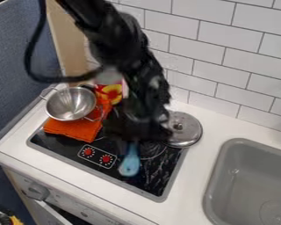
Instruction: Move the blue brush to the right down side of the stove
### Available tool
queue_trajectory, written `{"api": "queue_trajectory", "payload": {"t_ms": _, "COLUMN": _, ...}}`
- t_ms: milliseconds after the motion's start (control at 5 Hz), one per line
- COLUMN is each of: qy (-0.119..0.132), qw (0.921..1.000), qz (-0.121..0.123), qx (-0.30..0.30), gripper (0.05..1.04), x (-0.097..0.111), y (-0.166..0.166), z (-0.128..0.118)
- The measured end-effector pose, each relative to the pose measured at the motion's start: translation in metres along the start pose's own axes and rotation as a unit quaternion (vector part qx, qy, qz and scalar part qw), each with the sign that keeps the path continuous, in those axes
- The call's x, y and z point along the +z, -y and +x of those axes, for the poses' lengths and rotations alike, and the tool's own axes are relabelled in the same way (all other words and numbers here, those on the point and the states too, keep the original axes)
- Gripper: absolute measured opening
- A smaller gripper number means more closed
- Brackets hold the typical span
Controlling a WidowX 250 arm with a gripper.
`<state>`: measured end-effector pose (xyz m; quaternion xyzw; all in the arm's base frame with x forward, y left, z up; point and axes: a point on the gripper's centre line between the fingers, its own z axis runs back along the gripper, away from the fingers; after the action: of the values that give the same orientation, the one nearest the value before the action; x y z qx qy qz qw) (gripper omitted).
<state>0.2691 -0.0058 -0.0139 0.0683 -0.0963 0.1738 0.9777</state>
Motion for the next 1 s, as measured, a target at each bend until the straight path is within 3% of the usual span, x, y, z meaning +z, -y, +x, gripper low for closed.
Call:
{"api": "queue_trajectory", "payload": {"t_ms": 200, "qy": 0.012, "qw": 0.9997, "qz": 0.006, "qx": -0.02, "gripper": 0.316, "x": -0.008, "y": 0.014, "z": -0.012}}
{"api": "queue_trajectory", "payload": {"t_ms": 400, "qy": 0.01, "qw": 0.9991, "qz": 0.008, "qx": -0.04, "gripper": 0.316, "x": -0.019, "y": 0.022, "z": -0.022}}
{"api": "queue_trajectory", "payload": {"t_ms": 600, "qy": 0.004, "qw": 0.9982, "qz": 0.025, "qx": -0.054, "gripper": 0.316, "x": -0.035, "y": 0.026, "z": -0.03}}
{"api": "queue_trajectory", "payload": {"t_ms": 1000, "qy": 0.014, "qw": 0.9982, "qz": 0.031, "qx": -0.049, "gripper": 0.366, "x": -0.041, "y": 0.034, "z": -0.018}}
